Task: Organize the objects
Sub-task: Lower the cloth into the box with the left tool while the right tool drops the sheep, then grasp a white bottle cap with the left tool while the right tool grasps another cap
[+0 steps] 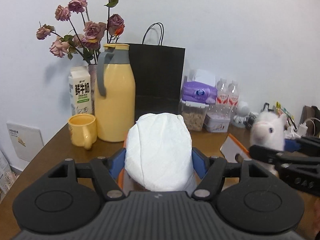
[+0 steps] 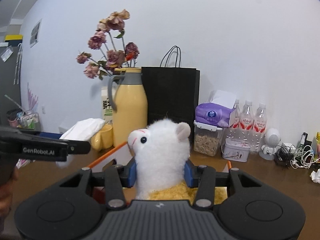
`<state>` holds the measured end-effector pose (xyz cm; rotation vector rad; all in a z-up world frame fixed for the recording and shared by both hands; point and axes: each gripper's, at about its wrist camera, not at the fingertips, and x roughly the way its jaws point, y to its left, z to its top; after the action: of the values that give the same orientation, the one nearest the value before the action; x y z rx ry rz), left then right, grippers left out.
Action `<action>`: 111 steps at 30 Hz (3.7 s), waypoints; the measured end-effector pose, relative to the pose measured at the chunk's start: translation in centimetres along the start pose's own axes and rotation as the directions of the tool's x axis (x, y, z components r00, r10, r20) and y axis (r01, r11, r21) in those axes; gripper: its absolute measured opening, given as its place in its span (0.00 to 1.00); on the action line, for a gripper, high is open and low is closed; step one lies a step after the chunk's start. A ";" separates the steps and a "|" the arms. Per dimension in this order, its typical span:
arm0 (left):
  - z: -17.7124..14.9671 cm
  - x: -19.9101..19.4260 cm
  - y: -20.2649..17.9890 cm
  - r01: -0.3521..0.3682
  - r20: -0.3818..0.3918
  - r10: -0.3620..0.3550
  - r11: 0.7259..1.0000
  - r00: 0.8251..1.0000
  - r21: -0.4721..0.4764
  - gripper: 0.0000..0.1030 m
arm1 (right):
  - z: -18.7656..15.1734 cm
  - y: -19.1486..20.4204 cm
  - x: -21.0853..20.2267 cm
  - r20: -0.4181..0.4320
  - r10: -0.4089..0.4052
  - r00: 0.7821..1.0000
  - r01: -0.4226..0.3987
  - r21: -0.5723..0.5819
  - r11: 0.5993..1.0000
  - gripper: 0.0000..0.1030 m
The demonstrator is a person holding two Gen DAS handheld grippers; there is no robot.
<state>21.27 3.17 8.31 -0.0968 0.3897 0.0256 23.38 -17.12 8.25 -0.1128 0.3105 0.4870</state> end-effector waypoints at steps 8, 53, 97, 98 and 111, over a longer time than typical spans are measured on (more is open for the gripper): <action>1.0 5.6 -0.7 -0.058 -0.001 0.058 0.998 0.998 -0.031 0.68 | -0.5 -0.7 7.1 -0.018 -0.036 0.999 0.037 0.052 0.998 0.43; -1.8 5.8 -1.5 -0.102 0.018 0.102 0.995 0.995 0.013 1.00 | -3.8 -2.3 6.3 -0.065 -0.145 0.987 0.148 0.049 0.988 1.00; -11.9 -4.5 7.2 -0.192 -0.198 0.179 0.980 0.964 -0.052 1.00 | -15.5 -3.2 -3.8 -0.322 -0.138 0.937 0.176 0.093 0.980 0.77; -12.0 -4.4 7.1 -0.192 -0.199 0.178 0.980 0.964 -0.053 1.00 | -15.6 -3.2 -3.8 -0.322 -0.134 0.937 0.173 0.095 0.980 0.74; -12.2 -3.6 6.7 -0.182 -0.219 0.168 0.982 0.961 -0.044 1.00 | -15.6 -1.1 -3.9 -0.287 -0.078 0.955 0.099 0.059 0.993 0.27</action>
<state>13.02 8.59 -2.16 -0.1288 0.6125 0.2045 16.45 -22.64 -5.25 -0.1253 0.6022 0.3688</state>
